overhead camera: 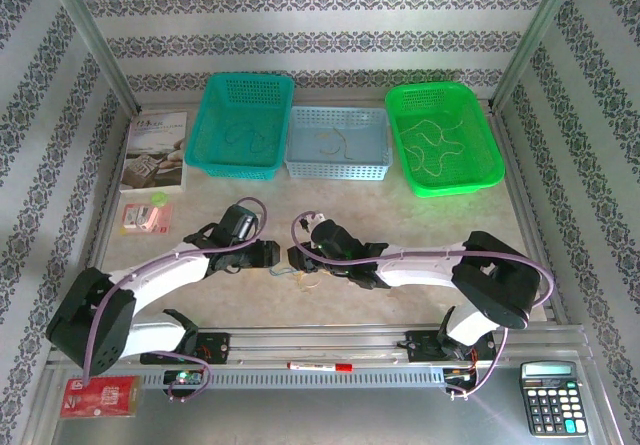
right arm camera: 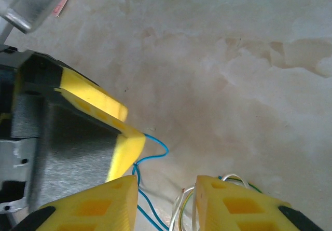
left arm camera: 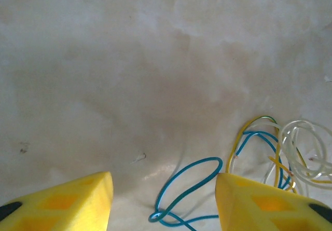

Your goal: Untangle the cables

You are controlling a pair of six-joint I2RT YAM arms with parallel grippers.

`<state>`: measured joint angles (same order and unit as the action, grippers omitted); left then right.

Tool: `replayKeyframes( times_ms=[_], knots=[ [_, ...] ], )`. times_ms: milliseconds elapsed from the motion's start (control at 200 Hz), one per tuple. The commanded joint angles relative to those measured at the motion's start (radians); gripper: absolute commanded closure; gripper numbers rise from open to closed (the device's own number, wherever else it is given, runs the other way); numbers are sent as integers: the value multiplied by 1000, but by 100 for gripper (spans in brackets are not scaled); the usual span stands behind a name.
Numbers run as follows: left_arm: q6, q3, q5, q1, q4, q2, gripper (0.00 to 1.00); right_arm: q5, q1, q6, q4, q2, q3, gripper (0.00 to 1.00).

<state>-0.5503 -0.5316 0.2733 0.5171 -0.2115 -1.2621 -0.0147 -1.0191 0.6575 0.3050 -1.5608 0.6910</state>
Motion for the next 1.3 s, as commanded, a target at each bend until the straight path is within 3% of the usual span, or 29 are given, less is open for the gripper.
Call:
replayKeyframes(
  times_ms=[0, 110, 245, 380, 615, 974, 1294],
  knots=[
    [26, -22, 0, 21, 59, -37, 50, 18, -12, 13, 33, -11, -16, 64],
    [27, -37, 1, 33, 67, -68, 61, 32, -12, 8, 37, -16, -30, 64],
    [20, -54, 1, 43, 61, -54, 84, 55, -12, -7, 46, -28, -53, 64],
    [12, -92, 3, 45, 20, 14, 100, 83, -9, -13, 62, -51, -75, 64],
    [-22, -185, 42, 45, -27, 156, 100, 114, 13, 20, 110, -111, -119, 66],
    [-176, -166, 84, 45, 153, 323, 100, 121, 20, 39, 113, -94, -149, 66],
    [-212, -156, 95, 45, 199, 345, 100, 77, 49, 22, 46, 49, -139, 55]
  ],
)
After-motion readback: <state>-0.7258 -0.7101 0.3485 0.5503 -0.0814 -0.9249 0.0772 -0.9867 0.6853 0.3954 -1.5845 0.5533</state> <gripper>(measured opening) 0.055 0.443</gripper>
